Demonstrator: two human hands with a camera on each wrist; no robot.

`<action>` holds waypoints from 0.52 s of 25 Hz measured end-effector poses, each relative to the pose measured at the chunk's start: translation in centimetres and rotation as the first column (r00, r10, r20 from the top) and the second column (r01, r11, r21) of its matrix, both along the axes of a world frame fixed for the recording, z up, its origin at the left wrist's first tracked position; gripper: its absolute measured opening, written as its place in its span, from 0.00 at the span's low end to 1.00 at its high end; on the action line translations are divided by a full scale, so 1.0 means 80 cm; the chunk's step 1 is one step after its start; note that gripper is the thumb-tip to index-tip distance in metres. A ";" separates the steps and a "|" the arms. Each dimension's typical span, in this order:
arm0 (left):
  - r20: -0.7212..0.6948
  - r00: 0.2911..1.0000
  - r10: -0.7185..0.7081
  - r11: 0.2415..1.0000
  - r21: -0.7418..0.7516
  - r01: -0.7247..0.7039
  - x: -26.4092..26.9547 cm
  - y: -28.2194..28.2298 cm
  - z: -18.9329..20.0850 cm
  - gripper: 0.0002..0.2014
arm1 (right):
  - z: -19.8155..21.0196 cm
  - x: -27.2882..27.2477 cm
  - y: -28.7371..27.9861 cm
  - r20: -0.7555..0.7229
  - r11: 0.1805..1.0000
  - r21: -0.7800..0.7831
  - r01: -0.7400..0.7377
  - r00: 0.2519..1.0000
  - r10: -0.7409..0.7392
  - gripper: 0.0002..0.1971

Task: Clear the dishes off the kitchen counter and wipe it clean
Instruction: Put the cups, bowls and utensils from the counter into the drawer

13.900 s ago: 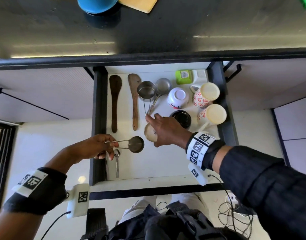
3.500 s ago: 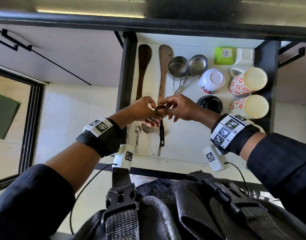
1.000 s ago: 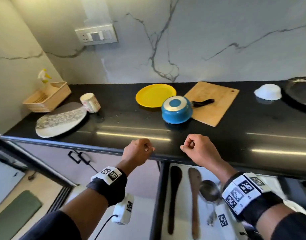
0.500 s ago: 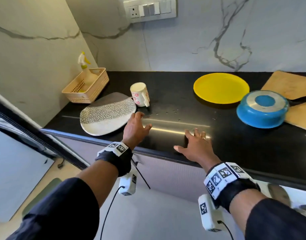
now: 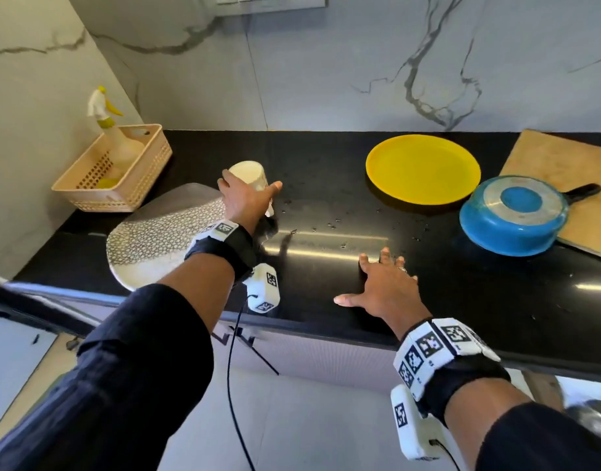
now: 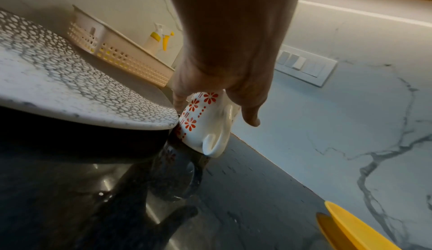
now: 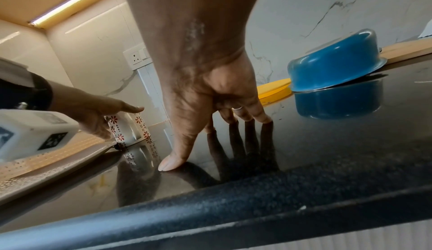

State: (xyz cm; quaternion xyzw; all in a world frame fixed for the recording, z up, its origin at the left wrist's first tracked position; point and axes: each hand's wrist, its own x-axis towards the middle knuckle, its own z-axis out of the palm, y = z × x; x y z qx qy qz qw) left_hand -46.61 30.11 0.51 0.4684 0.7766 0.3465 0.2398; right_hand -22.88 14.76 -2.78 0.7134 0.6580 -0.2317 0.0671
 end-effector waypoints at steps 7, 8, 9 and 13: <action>0.063 0.998 0.023 0.985 0.169 -0.033 -0.011 -0.005 -0.003 0.45 | 0.000 0.001 0.001 0.000 1.000 0.015 -0.010 1.000 0.010 0.55; 0.023 1.000 -0.020 0.973 0.231 0.014 -0.009 -0.018 0.003 0.45 | 0.002 0.000 0.001 -0.008 1.000 0.019 -0.008 1.000 0.008 0.55; -0.015 0.997 -0.077 0.953 0.294 0.078 -0.003 -0.034 0.012 0.44 | 0.003 0.000 0.002 -0.013 1.000 0.013 -0.010 1.000 0.011 0.55; -0.024 0.920 -0.390 0.833 0.416 0.364 0.051 -0.136 0.059 0.41 | 0.026 0.035 -0.007 -0.254 0.994 -0.099 -0.036 0.967 0.009 0.61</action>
